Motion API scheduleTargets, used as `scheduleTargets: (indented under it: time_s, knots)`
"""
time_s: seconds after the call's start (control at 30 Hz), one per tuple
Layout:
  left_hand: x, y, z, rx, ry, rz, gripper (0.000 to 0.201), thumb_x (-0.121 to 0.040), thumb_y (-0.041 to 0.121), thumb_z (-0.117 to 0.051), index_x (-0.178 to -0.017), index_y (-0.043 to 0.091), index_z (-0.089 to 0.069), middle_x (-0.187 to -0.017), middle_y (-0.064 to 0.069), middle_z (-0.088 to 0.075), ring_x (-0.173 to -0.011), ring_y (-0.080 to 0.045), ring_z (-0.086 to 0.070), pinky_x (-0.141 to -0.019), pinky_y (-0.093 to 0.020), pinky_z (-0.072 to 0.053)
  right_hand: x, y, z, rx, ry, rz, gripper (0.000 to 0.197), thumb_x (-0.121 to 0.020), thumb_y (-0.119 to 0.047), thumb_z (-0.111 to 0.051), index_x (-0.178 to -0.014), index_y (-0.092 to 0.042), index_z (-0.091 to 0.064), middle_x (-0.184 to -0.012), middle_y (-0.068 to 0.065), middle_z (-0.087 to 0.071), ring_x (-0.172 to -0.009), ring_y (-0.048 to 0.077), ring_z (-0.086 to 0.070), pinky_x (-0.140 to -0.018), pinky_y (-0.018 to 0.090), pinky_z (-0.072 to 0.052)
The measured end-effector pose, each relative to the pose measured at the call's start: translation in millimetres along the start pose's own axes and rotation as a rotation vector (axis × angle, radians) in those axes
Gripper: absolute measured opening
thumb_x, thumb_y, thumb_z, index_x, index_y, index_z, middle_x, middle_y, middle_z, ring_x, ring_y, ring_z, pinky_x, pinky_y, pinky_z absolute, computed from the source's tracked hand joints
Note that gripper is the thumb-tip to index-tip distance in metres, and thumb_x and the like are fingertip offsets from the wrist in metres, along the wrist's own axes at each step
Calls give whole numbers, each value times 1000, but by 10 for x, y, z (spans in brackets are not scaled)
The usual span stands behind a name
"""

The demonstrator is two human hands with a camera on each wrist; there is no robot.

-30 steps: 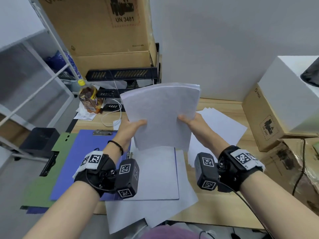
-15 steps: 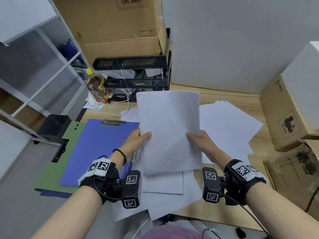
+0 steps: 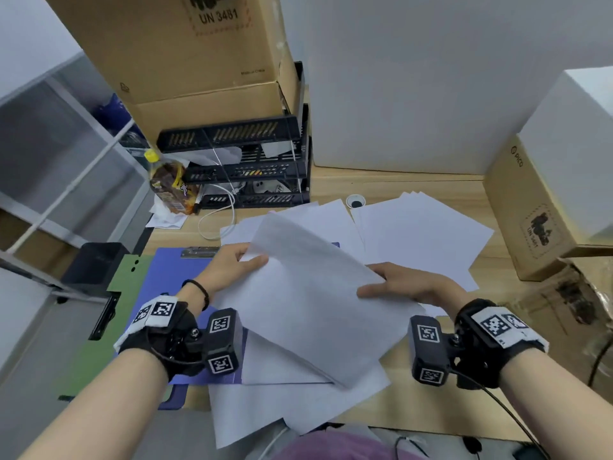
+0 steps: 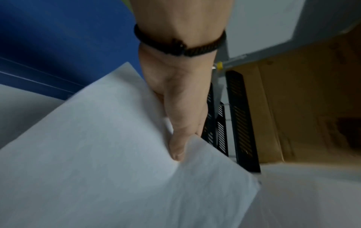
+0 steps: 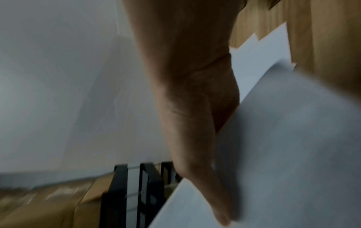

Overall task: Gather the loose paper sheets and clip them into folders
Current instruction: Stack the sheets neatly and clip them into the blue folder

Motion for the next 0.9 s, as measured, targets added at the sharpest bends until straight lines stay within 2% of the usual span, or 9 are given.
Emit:
scheduleTargets:
  time_s: [0.07, 0.17, 0.3, 0.43, 0.5, 0.57, 0.7, 0.8, 0.9]
  knots:
    - [-2, -186, 124, 114, 77, 75, 17, -83, 34, -72, -94, 22, -73, -103, -4, -74, -91, -26, -71, -82, -41, -56, 72, 213, 61, -165, -13, -31, 48, -76, -37, -78, -118, -19, -63, -112, 2, -72, -102, 21, -68, -91, 35, -56]
    - [-3, -323, 153, 231, 193, 144, 15, -90, 23, -64, -103, 17, -67, -109, -9, -71, -91, -26, -68, -74, -35, -55, 63, 443, 131, -513, 51, -1, 62, -57, -39, -91, -107, -11, -70, -109, 11, -71, -99, 25, -67, -88, 35, -57]
    - [-52, -166, -54, 384, 202, 99, 26, -94, 21, -59, -118, 12, -61, -120, -11, -67, -97, -24, -67, -86, -40, -54, 27, 242, 265, -556, 322, 91, 23, -92, -19, -62, -114, -12, -65, -115, 9, -72, -96, 20, -70, -89, 35, -56]
    - [-110, 327, -225, 480, 182, -76, 35, -93, 17, -59, -127, 10, -55, -124, -7, -65, -108, -20, -65, -91, -36, -53, 146, -205, 493, -578, 535, 282, 17, -95, -17, -59, -110, -17, -65, -110, 0, -73, -98, 17, -70, -79, 30, -57]
    - [-107, 530, -291, 481, 164, -154, 29, -89, 6, -62, -117, 14, -59, -121, -7, -65, -104, -18, -64, -91, -32, -53, 220, -356, 562, -563, 620, 368, 15, -95, -17, -58, -108, -19, -66, -108, -3, -73, -93, 14, -70, -73, 25, -56]
    - [-91, 551, -374, 441, 168, -167, 31, -86, -1, -64, -108, 21, -61, -114, -5, -67, -100, -16, -64, -89, -30, -53, 256, -353, 555, -559, 672, 406, 16, -94, -16, -60, -108, -19, -66, -111, 0, -71, -97, 17, -68, -79, 29, -55]
    - [-12, 51, -590, 277, 105, 12, 33, -85, 1, -65, -111, 20, -59, -106, 1, -66, -109, -25, -61, -84, -29, -49, 173, 288, 282, -472, 597, 229, 28, -91, -15, -63, -117, -26, -63, -124, 1, -67, -113, 20, -62, -98, 40, -50]
    - [93, -278, -785, 181, 61, 209, 30, -89, 7, -62, -114, 21, -54, -104, 2, -60, -107, -23, -55, -83, -29, -40, 118, 739, -2, -448, 509, 89, 44, -82, -28, -69, -125, -31, -60, -125, -3, -66, -118, 18, -59, -107, 49, -42]
    - [53, -247, -820, 201, 117, 178, 32, -90, 5, -58, -118, 20, -53, -111, -3, -60, -105, -22, -55, -80, -28, -41, 87, 708, -10, -468, 565, 64, 45, -83, -29, -66, -127, -21, -59, -120, 1, -67, -113, 22, -61, -106, 52, -43]
Point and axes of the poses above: each hand's wrist, its own x-axis away from the middle knuckle, its own z-axis out of the back of the hand, y = z × x, the point moved 4 cm from there along -x, towards the middle knuckle
